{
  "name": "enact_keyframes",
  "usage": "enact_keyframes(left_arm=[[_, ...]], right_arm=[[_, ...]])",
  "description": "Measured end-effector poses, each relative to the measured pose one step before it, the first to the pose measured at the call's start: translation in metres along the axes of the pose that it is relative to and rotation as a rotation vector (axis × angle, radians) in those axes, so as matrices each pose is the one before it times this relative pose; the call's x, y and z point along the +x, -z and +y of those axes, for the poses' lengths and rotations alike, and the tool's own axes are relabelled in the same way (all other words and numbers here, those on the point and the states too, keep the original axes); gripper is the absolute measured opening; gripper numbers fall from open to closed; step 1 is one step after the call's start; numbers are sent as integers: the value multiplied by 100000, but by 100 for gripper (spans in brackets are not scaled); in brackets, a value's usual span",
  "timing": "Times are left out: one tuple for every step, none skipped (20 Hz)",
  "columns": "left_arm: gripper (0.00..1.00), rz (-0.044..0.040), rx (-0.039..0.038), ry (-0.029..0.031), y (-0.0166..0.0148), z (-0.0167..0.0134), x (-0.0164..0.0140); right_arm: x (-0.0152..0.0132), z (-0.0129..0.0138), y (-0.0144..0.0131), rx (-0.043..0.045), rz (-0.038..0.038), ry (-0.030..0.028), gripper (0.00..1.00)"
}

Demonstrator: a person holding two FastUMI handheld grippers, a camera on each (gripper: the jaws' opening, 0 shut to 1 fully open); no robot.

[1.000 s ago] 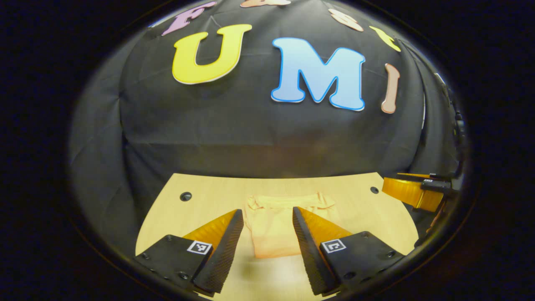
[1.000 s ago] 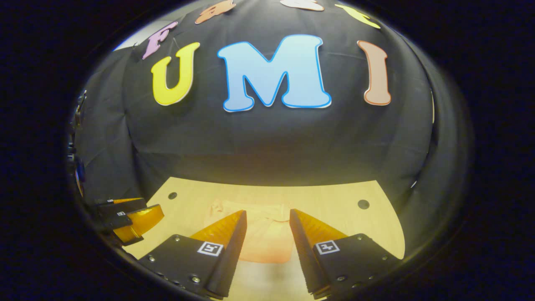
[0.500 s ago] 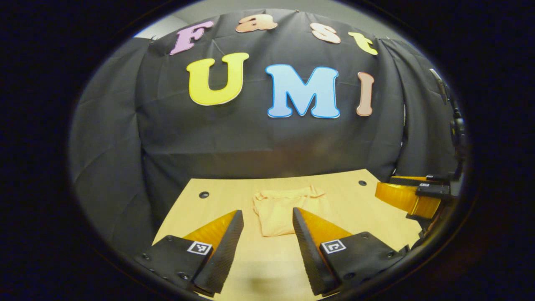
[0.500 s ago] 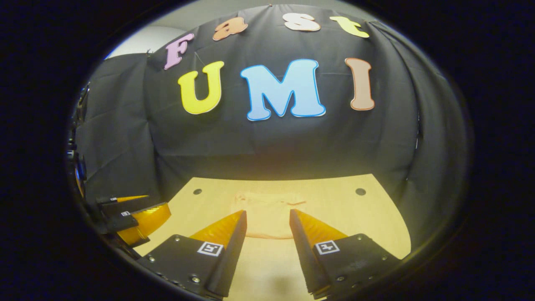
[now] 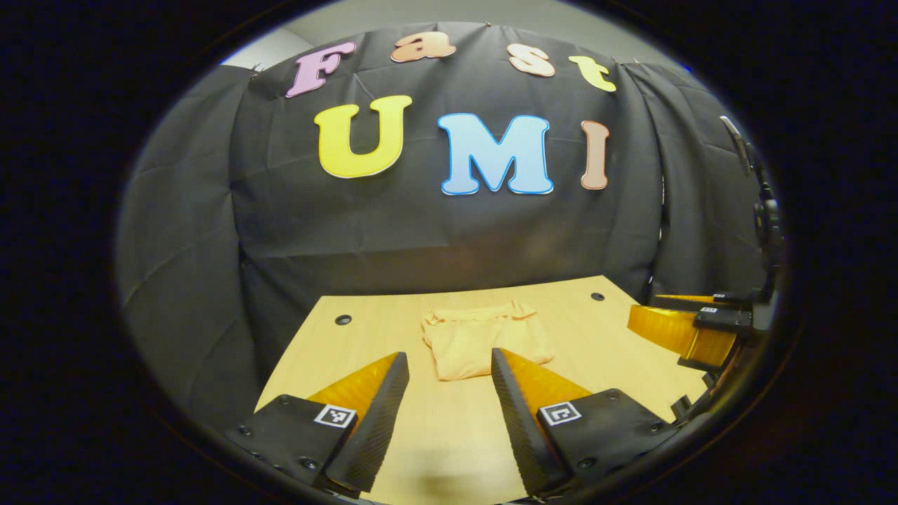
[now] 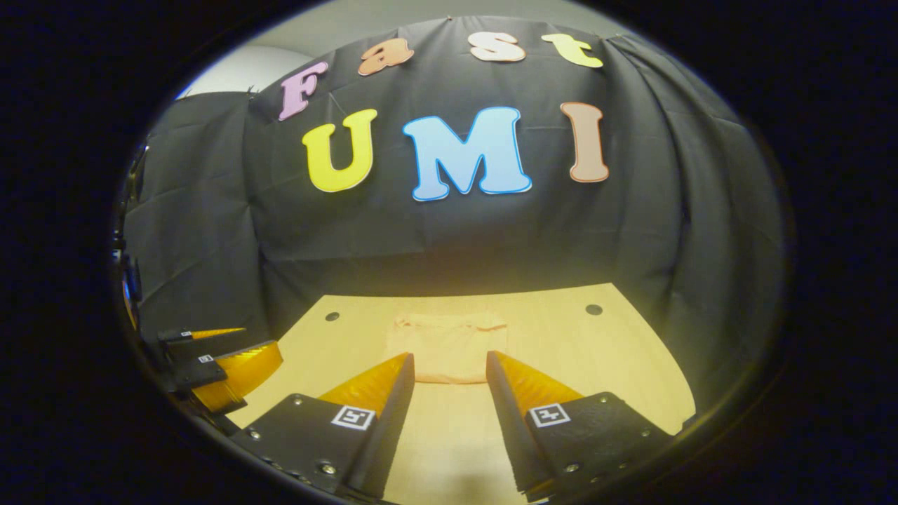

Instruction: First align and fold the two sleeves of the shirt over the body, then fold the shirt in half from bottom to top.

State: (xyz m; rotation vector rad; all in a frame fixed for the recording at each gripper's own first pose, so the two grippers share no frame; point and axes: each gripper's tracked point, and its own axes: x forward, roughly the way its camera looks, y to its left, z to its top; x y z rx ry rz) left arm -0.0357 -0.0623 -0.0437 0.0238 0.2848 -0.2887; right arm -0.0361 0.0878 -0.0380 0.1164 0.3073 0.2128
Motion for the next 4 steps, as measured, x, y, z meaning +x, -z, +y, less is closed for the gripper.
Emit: enact_keyframes(left_arm=[[80,-182,580,641,8,-67,180],[79,-254,1077,875,17,-42,82],[79,-25,1391,1070,-101,-80,297],[79,-10,1343,1469,55,-355,181]], right_arm=[[-93,-77,-155,1012,-671,838,65],[4,-168,-83,711,-765,1243,63],[-15,-304,-137,438,-579,1676,63],[0,-418,-8,519,-519,1603,65]])
